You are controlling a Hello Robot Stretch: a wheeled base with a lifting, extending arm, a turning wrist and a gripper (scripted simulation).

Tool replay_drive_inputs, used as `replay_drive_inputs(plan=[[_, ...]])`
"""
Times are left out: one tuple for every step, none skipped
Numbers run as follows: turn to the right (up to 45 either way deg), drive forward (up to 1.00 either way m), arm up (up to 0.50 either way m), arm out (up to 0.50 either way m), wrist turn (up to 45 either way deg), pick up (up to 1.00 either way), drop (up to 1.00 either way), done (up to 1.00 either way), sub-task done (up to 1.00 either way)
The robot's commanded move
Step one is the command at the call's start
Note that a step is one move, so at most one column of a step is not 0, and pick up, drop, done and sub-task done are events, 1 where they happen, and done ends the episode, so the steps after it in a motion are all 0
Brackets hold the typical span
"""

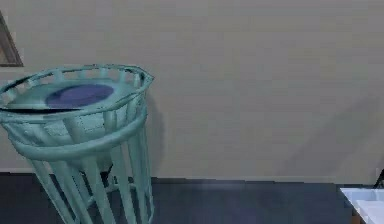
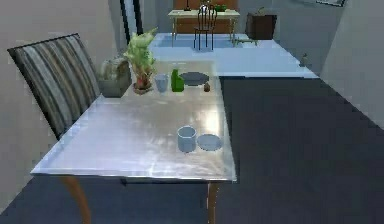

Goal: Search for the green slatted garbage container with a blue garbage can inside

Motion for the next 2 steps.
replay_drive_inputs(plan=[[0.0,0.05,0.0,0.0,0.0,0.0,0.0,0.0,0.0],[-30.0,0.0,0.0,0.0,0.0,0.0,0.0,0.0,0.0]])
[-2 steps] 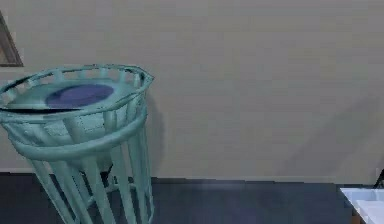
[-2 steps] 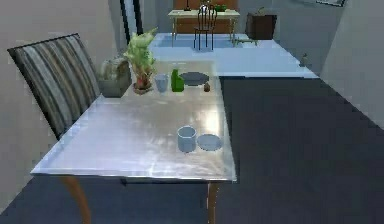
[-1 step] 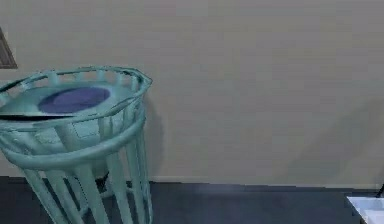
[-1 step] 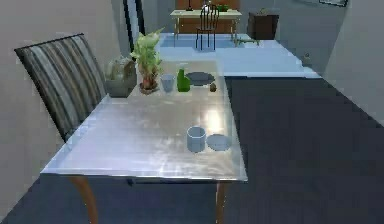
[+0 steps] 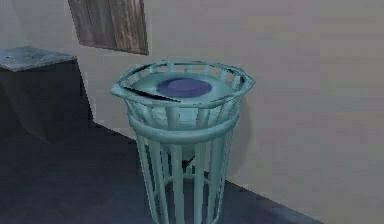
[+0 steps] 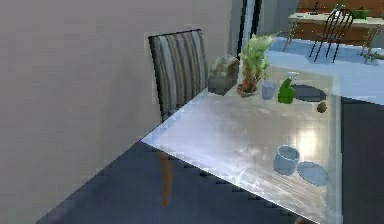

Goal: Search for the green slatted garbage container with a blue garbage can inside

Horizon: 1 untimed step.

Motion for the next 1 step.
replay_drive_inputs(plan=[[0.0,0.0,0.0,0.0,0.0,0.0,0.0,1.0,0.0]])
